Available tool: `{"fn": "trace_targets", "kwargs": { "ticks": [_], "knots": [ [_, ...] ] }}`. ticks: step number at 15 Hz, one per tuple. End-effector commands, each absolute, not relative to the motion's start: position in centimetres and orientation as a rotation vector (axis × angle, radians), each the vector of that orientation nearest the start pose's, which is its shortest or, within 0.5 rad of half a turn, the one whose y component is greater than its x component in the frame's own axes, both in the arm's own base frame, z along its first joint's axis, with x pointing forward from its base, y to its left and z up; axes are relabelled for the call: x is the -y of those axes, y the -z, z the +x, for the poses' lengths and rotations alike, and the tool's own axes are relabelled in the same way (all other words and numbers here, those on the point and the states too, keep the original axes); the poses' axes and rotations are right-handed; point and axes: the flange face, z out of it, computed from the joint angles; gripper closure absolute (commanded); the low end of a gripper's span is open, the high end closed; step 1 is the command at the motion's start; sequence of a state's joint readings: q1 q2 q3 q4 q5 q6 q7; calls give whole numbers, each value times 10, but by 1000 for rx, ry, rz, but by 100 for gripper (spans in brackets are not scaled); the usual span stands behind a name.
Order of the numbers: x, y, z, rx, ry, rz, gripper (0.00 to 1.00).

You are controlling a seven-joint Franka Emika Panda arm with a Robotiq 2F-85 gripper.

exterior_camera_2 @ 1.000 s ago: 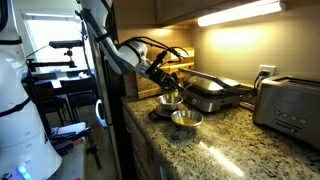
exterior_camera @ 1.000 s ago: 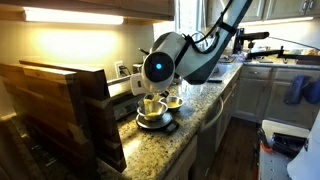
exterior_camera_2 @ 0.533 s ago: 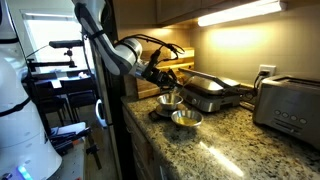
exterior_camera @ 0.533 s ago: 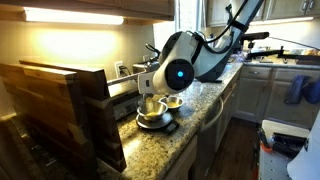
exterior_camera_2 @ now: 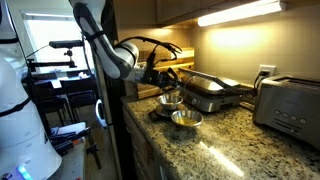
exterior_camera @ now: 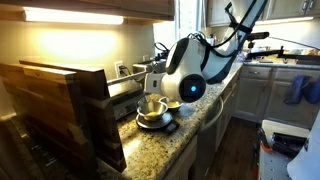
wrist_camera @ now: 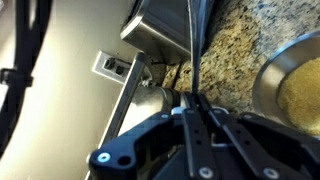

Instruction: Spoon out some of the contents in the bowl on the right into the bowl on top of the scale

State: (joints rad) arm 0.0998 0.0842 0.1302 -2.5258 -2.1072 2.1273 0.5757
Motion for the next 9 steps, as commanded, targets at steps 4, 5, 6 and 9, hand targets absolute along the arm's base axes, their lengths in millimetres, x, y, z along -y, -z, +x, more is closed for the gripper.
{"fn": "trace_targets", "kwargs": {
  "ticks": [4, 5, 6, 9],
  "knots": [
    [-59, -254, 436, -1123, -428, 1357, 97],
    [-59, -254, 436, -1117, -436, 1364, 97],
    [-59, -254, 435, -1113, -443, 1372, 97],
    [-59, -253, 436, -1153, -407, 1408, 97]
  ]
}}
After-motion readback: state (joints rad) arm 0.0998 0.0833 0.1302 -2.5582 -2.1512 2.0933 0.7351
